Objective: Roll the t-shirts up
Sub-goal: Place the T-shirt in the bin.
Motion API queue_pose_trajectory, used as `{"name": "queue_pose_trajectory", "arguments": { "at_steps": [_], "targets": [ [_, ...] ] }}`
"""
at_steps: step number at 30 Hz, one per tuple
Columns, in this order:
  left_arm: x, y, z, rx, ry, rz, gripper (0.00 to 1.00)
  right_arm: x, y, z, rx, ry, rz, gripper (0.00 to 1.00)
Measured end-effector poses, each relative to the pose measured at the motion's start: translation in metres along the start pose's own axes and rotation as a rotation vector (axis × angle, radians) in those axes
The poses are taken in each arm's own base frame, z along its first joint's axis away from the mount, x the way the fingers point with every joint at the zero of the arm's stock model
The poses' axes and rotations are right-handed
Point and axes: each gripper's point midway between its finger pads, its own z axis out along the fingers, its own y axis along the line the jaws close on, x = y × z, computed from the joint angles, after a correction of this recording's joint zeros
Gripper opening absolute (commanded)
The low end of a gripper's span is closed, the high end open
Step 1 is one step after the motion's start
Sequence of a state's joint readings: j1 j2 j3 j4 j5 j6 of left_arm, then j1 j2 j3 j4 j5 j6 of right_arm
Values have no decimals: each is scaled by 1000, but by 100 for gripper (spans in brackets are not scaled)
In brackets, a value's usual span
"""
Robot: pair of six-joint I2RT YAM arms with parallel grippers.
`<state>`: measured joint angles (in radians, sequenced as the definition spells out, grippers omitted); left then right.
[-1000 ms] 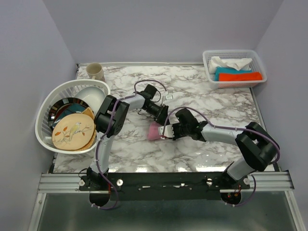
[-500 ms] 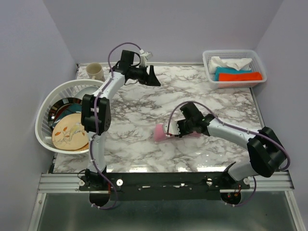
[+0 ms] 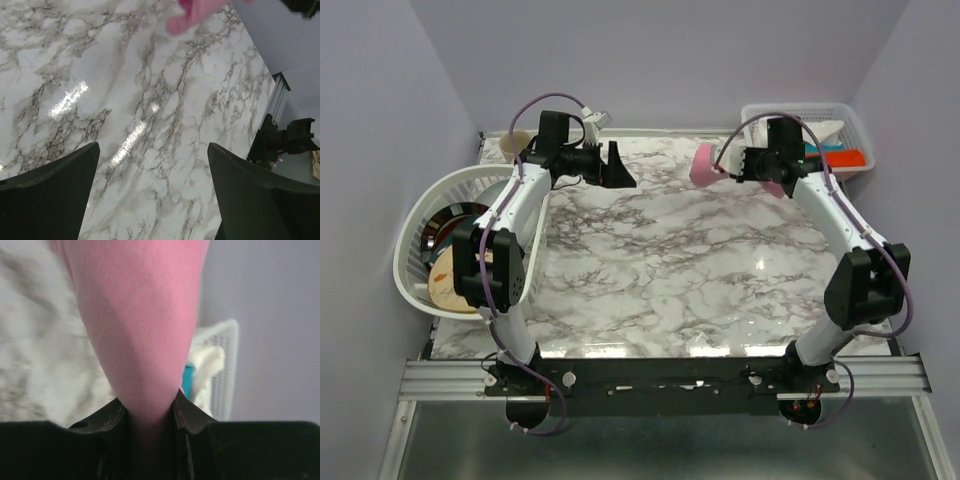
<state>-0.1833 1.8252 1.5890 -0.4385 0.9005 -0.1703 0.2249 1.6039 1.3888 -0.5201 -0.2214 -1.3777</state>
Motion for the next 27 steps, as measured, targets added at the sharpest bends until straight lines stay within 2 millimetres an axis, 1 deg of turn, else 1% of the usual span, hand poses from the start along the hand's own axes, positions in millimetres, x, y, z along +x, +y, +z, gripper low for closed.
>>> {"name": "queue_pose_trajectory", "arguments": {
  "at_steps": [1,3,4,5,6,9,11,12,13,14,15,18,20,21,23,25,27],
  "targets": [
    [4,-1,-1,3,5,-5,98,14,-20,1,33,23,14,1],
    [11,-4,-2,10,16,-10,98,42,-50,3,85,60,43,1],
    [14,-5,-3,16,21,-12,98,58,-68,4,120,79,55,1],
    [16,-6,-3,22,27,-12,98,72,-78,4,137,96,68,1],
    [19,-7,-3,31,34,-9,98,87,-95,5,178,110,73,1],
    [27,-9,-5,45,55,10,98,129,-121,9,250,151,90,1],
    [35,-9,-7,52,78,36,98,148,-133,10,288,163,85,1],
    [39,-8,-8,52,92,45,98,164,-139,14,312,173,82,1],
    [41,-8,-8,53,100,52,98,172,-142,16,323,177,78,1],
    [46,-7,-9,53,113,58,99,189,-145,20,339,184,70,1],
    [51,-6,-9,54,125,62,98,195,-149,21,348,186,64,0],
    [62,-4,-10,56,155,63,98,225,-161,28,380,192,10,0],
    [66,-3,-10,58,167,68,98,236,-169,30,395,188,-31,1],
    [68,-2,-9,59,173,71,98,247,-175,32,403,181,-62,1],
    [73,2,-6,61,192,69,98,258,-185,34,424,175,-101,1],
    [80,7,-3,61,217,61,98,267,-189,35,430,165,-141,1],
    [85,12,1,57,236,56,98,273,-188,38,426,147,-175,1]
  ]
}}
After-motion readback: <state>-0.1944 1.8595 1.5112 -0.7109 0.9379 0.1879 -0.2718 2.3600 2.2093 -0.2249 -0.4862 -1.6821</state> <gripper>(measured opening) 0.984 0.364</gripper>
